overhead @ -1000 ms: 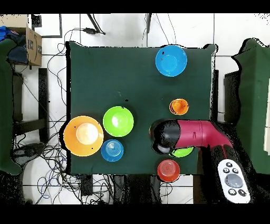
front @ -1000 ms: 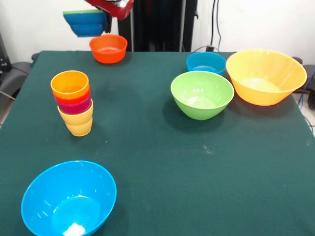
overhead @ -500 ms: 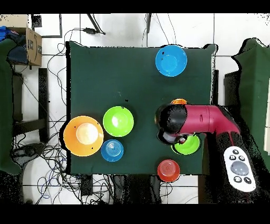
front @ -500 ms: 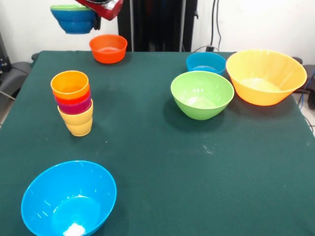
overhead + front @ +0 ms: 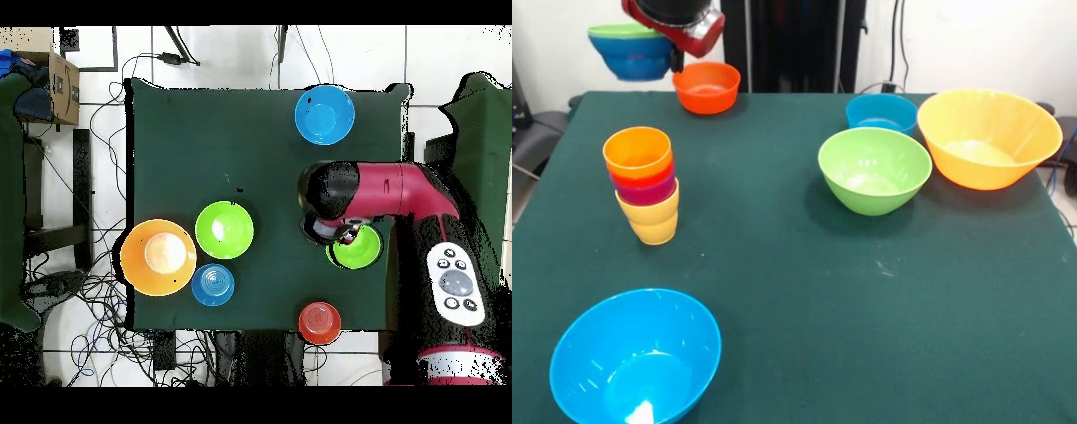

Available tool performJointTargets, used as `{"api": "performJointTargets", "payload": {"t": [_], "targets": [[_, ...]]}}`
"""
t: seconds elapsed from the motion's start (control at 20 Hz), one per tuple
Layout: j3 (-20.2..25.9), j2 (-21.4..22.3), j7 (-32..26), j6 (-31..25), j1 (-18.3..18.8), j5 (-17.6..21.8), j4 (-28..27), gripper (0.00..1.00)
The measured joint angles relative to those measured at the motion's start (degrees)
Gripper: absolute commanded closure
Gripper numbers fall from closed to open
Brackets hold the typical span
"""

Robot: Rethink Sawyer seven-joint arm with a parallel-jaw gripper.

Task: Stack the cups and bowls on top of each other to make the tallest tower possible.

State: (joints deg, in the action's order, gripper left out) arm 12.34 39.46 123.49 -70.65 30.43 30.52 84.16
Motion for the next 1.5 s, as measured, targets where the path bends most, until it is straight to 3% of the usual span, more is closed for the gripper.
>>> {"api": "performJointTargets", "payload": {"t": [0.7, 1.5], "targets": [[3.04, -6.98, 0.0, -8.31, -2.07, 0.04, -14.61, 1.0], [3.72, -11.86, -0.01, -11.42, -2.92, 0.04, -23.2, 1.0]]}}
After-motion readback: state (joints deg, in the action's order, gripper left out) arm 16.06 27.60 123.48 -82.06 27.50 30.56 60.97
